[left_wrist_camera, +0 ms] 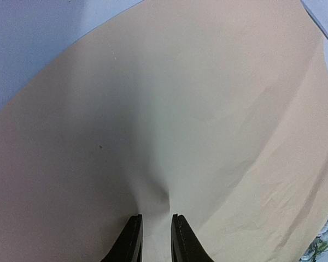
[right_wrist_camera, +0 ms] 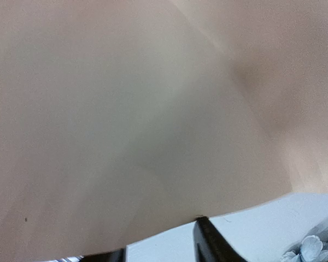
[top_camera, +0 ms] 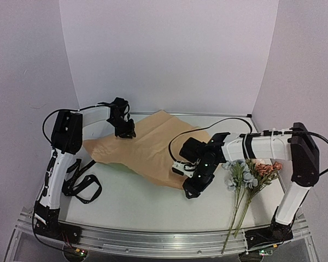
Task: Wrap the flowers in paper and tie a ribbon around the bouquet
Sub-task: Unfold the folded wrapping paper at the center of the board, then pick up the fake flower from the corner of the board.
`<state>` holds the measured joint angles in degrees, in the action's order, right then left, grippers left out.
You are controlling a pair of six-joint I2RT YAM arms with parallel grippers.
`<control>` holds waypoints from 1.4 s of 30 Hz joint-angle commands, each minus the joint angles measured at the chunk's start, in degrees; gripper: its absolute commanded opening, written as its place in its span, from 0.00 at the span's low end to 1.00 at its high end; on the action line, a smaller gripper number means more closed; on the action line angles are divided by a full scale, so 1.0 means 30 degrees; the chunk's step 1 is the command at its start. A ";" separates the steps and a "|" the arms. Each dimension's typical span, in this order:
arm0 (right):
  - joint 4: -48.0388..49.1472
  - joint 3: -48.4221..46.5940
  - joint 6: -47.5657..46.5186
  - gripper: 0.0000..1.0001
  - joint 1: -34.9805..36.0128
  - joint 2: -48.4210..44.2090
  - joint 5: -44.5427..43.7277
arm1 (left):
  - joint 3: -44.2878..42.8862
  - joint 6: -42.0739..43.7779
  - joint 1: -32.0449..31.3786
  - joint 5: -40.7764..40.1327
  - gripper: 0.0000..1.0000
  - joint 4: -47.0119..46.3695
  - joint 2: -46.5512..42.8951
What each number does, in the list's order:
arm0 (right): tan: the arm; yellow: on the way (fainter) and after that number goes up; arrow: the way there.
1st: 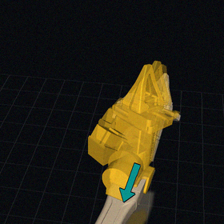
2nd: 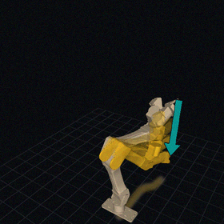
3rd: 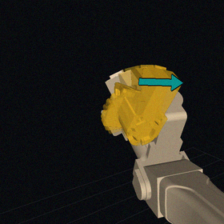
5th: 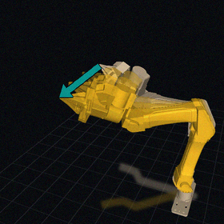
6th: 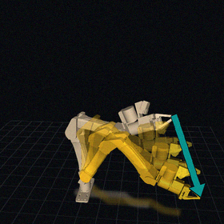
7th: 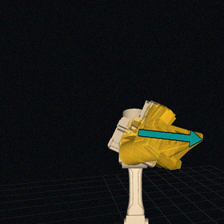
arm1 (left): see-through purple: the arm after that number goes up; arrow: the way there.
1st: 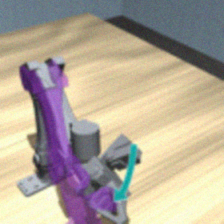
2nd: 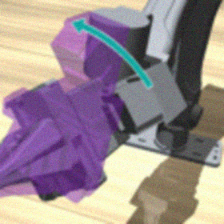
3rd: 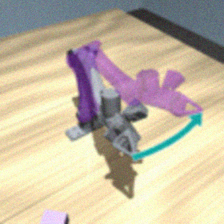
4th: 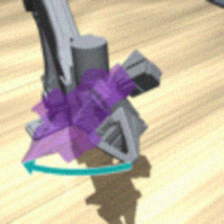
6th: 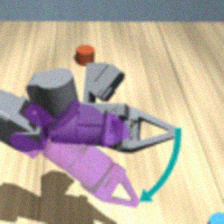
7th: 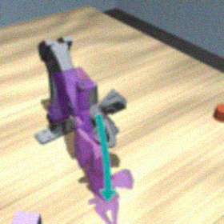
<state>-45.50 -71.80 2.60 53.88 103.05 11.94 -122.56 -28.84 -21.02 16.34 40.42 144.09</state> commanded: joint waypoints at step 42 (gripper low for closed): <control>-0.0702 1.1778 1.9540 0.98 -0.4394 -1.0329 -0.7017 | 1.1781 -0.1295 -0.1853 0.3553 0.74 -0.6208 -1.1469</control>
<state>-54.59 -39.21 58.71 41.47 71.77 -12.87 -89.96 -31.73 -25.70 25.49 26.71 115.63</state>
